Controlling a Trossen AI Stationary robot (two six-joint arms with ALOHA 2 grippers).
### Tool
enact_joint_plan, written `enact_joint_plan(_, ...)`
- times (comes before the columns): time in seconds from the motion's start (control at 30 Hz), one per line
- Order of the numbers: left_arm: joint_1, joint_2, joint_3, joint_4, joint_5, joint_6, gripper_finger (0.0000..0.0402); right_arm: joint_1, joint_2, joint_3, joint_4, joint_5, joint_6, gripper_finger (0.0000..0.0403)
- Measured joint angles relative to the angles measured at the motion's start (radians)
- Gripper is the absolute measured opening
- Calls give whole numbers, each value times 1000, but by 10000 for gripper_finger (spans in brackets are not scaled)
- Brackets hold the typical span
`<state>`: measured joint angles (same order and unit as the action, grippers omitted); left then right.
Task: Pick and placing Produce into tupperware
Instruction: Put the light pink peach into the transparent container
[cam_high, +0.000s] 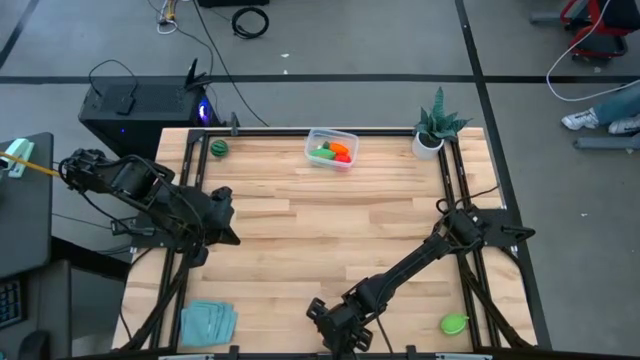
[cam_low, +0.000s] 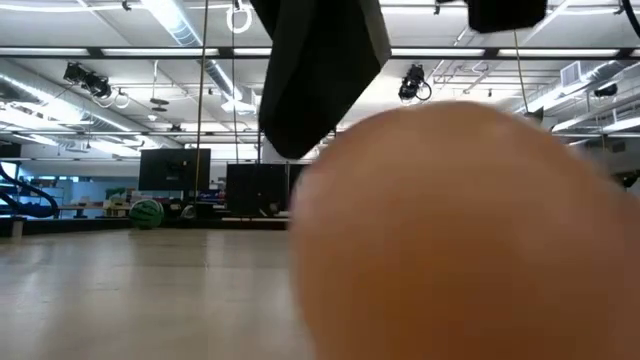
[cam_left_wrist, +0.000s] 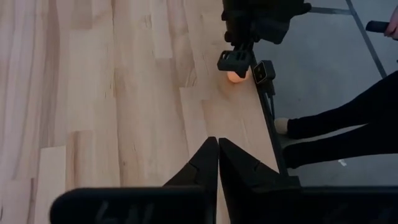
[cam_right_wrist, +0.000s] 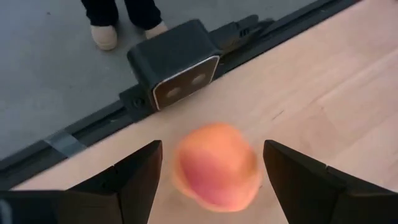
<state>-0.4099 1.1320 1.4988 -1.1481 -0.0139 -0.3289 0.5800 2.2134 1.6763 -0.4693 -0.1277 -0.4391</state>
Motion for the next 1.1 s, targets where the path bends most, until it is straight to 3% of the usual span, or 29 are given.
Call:
enact_joint_plan(0.2,0,0,0,0,0,0,5,-3,-1,-29,51,37,-38,285)
enact_joint_plan(0.4,0,0,0,1,0,0,21,-9,-1,-64,51,38,-40,285)
enact_joint_plan(0.63,0,0,0,32,0,1,5,-17,-1,-116,62,40,-39,285)
enact_joint_plan(0.77,0,0,0,33,0,1,15,-18,-3,-135,73,41,-33,285)
enact_joint_plan(0.93,0,0,0,33,0,0,25,-18,-3,-137,93,40,-36,272)
enact_joint_plan(1.1,0,0,0,33,0,0,9,-16,-1,-138,124,40,-36,258)
